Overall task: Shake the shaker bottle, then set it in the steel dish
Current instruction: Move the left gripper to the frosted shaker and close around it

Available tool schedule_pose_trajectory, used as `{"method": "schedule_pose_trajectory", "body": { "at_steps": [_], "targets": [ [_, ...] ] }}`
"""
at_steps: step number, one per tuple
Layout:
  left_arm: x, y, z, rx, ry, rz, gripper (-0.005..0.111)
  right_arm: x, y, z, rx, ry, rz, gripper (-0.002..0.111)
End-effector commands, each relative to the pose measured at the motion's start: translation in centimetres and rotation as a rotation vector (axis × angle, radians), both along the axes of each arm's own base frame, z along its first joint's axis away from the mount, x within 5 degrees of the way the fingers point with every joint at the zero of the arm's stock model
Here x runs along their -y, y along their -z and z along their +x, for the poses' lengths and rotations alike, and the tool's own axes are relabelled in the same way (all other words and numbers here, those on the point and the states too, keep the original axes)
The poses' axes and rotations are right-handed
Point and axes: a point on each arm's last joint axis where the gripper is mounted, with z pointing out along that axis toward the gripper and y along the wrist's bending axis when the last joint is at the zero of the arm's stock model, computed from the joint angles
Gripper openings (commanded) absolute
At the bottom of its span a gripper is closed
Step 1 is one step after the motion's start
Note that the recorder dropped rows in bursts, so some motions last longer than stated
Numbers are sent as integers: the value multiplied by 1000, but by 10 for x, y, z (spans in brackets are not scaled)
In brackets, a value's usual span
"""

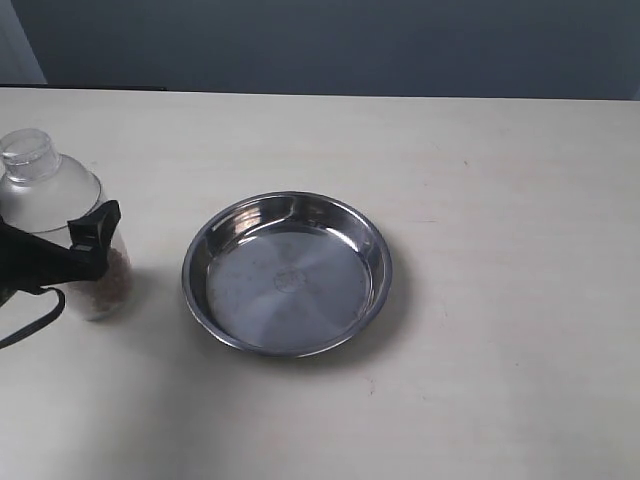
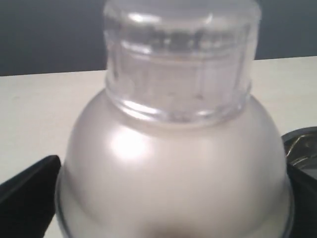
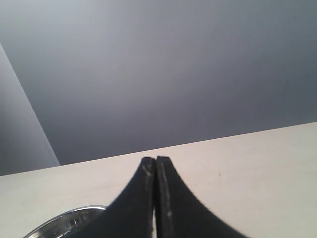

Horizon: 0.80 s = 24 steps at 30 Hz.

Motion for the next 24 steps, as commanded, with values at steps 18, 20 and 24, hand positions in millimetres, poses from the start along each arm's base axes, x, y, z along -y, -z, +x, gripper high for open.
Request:
{"method": "schedule_pose_trajectory", "body": {
  "at_steps": [18,20,24],
  "targets": [
    [-6,23,14,-35,-76,-22,104,1,0,0,5,6,-3,-1],
    [-7,23,14,-37,-96,-27,102,1,0,0,5,6,-3,-1],
    [-8,23,15,-49,-107,-35,93,1,0,0,5,6,-3,-1]
  ]
}}
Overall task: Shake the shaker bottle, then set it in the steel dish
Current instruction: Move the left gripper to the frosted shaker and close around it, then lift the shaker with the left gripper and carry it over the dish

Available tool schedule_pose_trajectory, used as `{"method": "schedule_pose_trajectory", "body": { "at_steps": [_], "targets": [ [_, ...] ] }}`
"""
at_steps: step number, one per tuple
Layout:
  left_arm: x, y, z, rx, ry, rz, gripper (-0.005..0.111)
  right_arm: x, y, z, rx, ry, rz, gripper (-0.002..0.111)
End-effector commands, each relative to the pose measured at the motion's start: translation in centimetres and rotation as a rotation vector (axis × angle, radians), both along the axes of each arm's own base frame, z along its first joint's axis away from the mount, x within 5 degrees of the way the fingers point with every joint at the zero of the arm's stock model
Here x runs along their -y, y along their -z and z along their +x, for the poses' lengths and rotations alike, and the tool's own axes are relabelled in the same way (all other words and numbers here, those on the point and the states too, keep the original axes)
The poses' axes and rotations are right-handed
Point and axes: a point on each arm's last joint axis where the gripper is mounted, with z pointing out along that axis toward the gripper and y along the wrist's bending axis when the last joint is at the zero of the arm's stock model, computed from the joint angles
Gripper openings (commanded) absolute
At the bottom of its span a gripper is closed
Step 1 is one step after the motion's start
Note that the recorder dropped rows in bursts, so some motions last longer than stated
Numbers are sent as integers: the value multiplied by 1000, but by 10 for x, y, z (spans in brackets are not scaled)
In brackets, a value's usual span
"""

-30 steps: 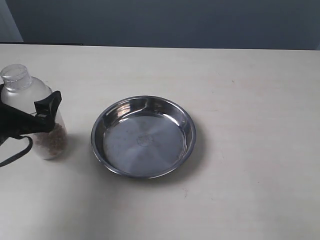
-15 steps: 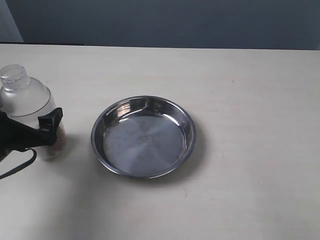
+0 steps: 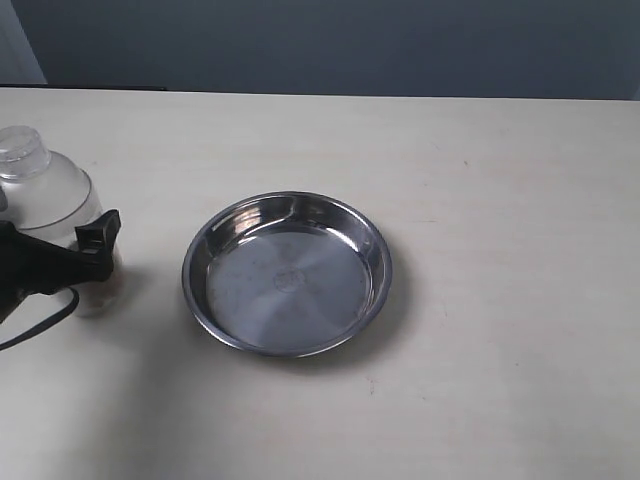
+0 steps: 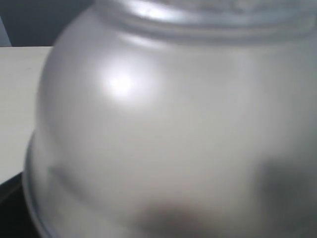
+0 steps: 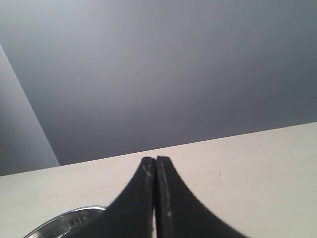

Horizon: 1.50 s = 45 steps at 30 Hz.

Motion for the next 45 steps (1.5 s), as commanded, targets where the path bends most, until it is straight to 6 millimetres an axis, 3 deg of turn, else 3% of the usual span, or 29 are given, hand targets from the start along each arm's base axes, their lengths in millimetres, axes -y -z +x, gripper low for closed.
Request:
{"method": "schedule_pose_trajectory", "body": {
  "at_steps": [1,11,19,36,42,45],
  "targets": [
    [-2,0,3,-4,-27,-19,88,0,0,0,4,4,-4,-1],
    [11,1,6,-29,122,3,30,0,0,0,3,0,-4,-1],
    [8,0,7,-17,96,-1,1,0,0,0,3,0,-4,-1],
    [5,-7,11,25,30,-73,0,0,0,0,4,4,-4,-1],
    [8,-43,10,150,60,-99,0,0,0,0,4,4,-4,-1],
    [22,-71,15,154,209,-106,0,0,0,0,4,4,-4,-1]
  ]
}}
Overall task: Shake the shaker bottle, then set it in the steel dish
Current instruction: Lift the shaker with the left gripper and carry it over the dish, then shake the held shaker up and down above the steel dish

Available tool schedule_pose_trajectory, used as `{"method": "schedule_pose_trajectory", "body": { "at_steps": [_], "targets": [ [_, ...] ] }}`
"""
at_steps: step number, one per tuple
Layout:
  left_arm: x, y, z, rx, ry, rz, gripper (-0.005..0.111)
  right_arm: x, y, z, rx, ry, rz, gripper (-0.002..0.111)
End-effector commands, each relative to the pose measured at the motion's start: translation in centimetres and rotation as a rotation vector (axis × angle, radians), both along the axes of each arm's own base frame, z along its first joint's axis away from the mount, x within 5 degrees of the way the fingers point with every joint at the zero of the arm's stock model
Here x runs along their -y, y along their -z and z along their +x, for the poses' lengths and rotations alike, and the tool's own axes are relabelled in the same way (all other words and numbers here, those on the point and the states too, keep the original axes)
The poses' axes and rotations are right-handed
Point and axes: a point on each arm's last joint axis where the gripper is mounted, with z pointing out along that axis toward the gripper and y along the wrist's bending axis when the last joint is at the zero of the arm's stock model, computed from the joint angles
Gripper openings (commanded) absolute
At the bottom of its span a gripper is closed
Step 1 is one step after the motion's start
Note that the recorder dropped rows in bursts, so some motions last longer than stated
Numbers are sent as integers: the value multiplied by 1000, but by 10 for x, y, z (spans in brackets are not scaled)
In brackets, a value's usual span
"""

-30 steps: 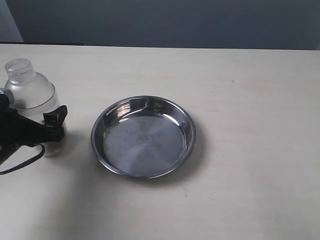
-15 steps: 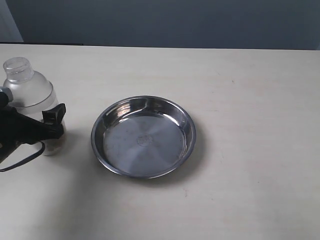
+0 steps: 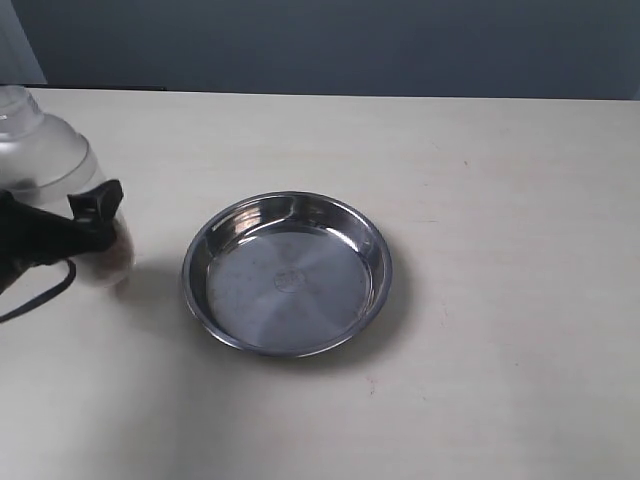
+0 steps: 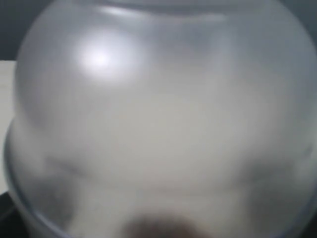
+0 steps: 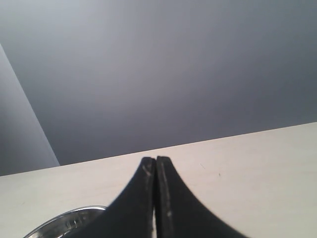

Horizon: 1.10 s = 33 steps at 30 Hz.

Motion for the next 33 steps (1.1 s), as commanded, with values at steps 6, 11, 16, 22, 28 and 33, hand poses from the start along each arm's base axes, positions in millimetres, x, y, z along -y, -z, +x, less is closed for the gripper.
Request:
{"method": "schedule_pose_trajectory", "body": {
  "at_steps": [6,11,16,22,28,33],
  "targets": [
    [39,-119,14,203,268,10,0,1,0,0,5,6,-3,-1],
    [58,-170,4,248,317,12,0,0,0,0,3,1,-4,-1],
    [71,-136,14,-7,312,-11,0,0,0,0,3,1,-4,-1],
    [129,-119,-4,-41,629,226,0,0,0,0,3,1,-4,-1],
    [141,-111,9,-84,614,141,0,0,0,0,4,3,-4,-1],
    [113,-91,44,-218,272,-212,0,0,0,0,4,3,-4,-1]
  ]
}}
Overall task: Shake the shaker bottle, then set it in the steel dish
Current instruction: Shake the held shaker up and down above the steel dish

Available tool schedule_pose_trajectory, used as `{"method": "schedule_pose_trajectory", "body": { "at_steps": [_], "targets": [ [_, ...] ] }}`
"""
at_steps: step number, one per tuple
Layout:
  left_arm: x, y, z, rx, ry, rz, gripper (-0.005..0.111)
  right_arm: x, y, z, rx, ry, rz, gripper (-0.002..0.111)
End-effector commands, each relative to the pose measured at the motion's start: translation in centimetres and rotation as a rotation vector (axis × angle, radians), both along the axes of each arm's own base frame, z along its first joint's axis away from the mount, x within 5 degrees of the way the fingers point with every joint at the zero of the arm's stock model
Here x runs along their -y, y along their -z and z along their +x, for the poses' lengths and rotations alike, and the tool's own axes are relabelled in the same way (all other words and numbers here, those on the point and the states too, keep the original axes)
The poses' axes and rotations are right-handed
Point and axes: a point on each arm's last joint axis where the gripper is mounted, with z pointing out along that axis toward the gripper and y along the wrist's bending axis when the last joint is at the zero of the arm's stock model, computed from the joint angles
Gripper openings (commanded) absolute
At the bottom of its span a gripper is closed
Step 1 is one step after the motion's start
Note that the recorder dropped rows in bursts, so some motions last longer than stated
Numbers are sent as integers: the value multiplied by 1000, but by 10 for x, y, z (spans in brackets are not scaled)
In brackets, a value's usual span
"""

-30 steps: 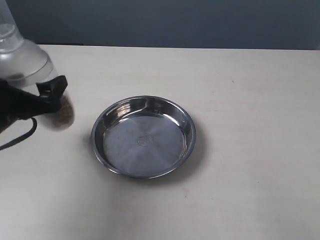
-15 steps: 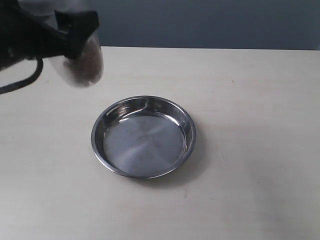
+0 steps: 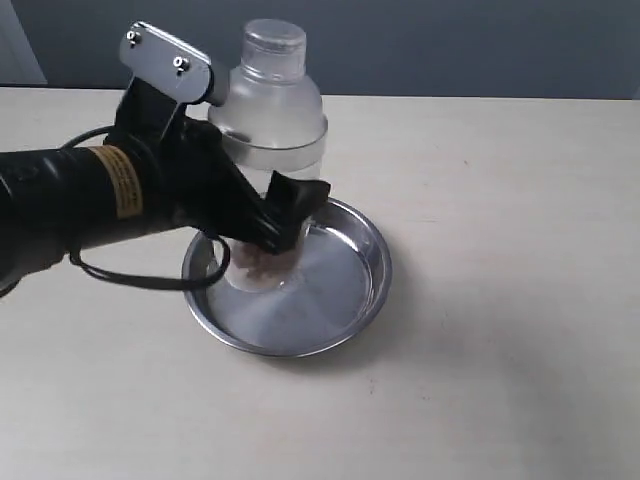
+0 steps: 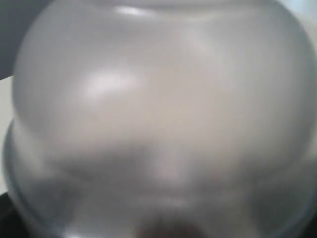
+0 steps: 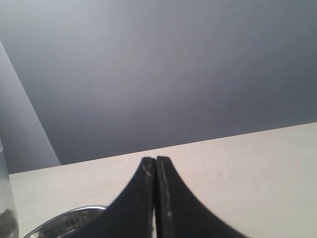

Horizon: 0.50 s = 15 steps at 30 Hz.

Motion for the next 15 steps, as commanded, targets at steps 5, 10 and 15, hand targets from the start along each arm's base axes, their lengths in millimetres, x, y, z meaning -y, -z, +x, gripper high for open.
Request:
{"method": "schedule_pose_trajectory", "body": {
  "at_steps": [5,10,15],
  "targets": [
    [-13,19,36,-137,-268,-221,0,0,0,0,4,4,-4,-1],
    [-15,20,47,-132,-264,-155,0,1,0,0,6,8,-3,-1],
    [2,-57,28,150,-105,-208,0,0,0,0,3,2,-4,-1]
  ]
}}
